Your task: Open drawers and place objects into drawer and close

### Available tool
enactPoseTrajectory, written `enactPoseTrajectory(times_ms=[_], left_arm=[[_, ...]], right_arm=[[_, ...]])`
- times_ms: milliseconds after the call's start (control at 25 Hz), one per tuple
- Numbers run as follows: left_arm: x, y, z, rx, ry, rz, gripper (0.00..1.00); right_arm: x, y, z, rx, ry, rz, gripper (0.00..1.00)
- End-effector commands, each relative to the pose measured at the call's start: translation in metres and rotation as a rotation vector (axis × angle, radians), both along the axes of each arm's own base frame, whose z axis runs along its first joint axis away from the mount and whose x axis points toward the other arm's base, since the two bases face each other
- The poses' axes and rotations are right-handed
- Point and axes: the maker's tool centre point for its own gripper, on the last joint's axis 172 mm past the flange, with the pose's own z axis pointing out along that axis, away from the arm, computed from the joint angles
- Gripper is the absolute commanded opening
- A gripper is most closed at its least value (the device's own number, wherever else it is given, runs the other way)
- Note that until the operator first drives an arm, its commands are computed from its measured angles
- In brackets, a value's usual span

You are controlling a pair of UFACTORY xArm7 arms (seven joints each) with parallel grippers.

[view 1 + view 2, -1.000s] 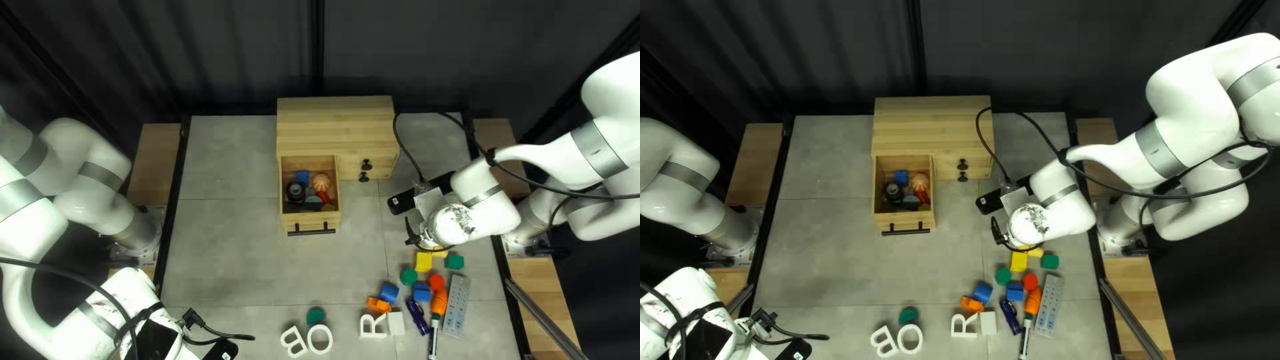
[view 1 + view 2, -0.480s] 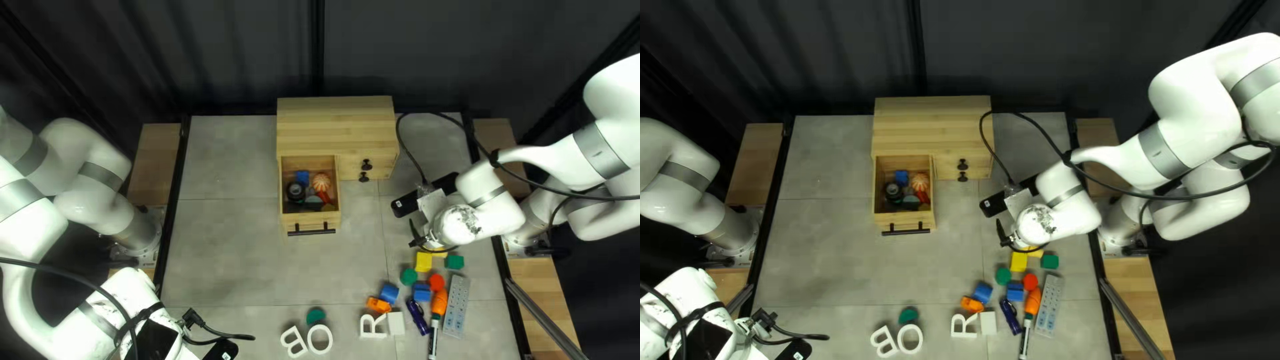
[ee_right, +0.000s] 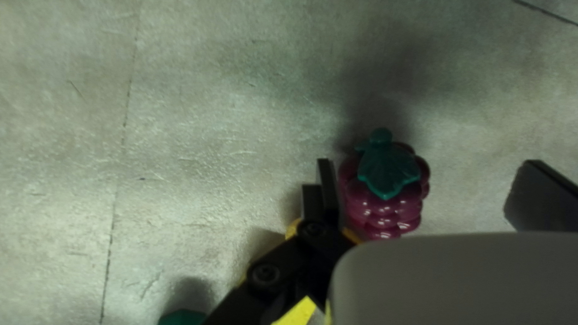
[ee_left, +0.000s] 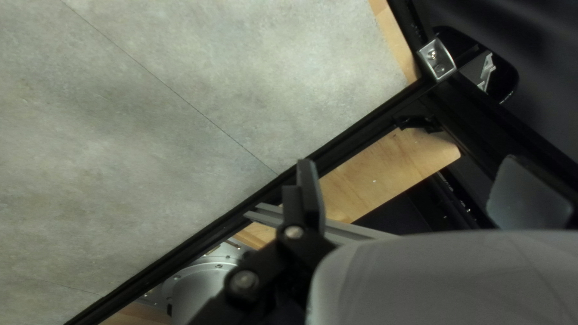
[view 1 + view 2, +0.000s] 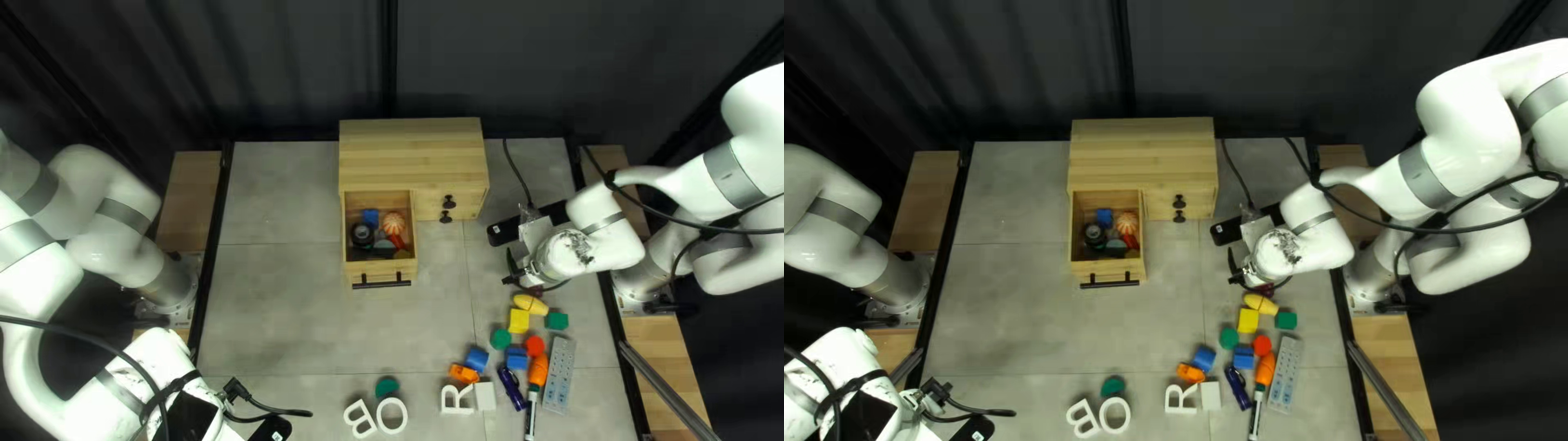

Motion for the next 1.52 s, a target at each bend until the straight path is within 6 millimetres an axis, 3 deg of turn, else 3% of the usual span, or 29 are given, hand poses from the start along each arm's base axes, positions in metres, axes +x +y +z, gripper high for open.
enactPoseTrajectory(times_ms=[40, 240, 280, 320, 360, 680, 1000, 1280, 1400, 1440, 1520], left_arm=[[0.0, 0.0, 0.0, 0.0, 0.0, 0.0, 1.0], [0.0, 0.0, 0.0, 0.0, 0.0, 0.0, 1.0], [0.0, 0.0, 0.0, 0.0, 0.0, 0.0, 1.0], [0.0, 0.0, 0.0, 0.0, 0.0, 0.0, 1.0], [0.0, 0.0, 0.0, 0.0, 0.0, 0.0, 1.0], [0.0, 0.0, 0.0, 0.0, 0.0, 0.0, 1.0], [0.0, 0.0, 0.0, 0.0, 0.0, 0.0, 1.0], [0.0, 0.0, 0.0, 0.0, 0.0, 0.0, 1.0], [0.0, 0.0, 0.0, 0.0, 0.0, 0.0, 1.0], [0.0, 0.0, 0.0, 0.0, 0.0, 0.0, 1.0], [0.0, 0.0, 0.0, 0.0, 0.0, 0.0, 1.0]], right_arm=[[-0.001, 0.001, -0.013, 0.008, -0.001, -0.002, 1.0], [0.0, -0.001, -0.02, 0.013, -0.002, 0.006, 1.0], [0.0, -0.001, -0.021, 0.013, -0.002, 0.006, 0.92], [0.0, -0.001, -0.022, 0.013, -0.002, 0.007, 0.11], [0.0, -0.001, -0.022, 0.013, -0.002, 0.007, 0.06], [0.003, 0.005, -0.008, 0.005, -0.008, 0.005, 0.07], [0.025, 0.001, 0.043, -0.022, -0.025, 0.017, 0.06], [0.084, -0.015, 0.104, 0.008, -0.192, 0.152, 0.03], [0.122, -0.014, 0.128, 0.005, -0.262, 0.261, 0.03], [0.143, -0.011, 0.139, 0.004, -0.289, 0.318, 0.03], [0.161, -0.009, 0.148, 0.0, -0.314, 0.381, 0.03]])
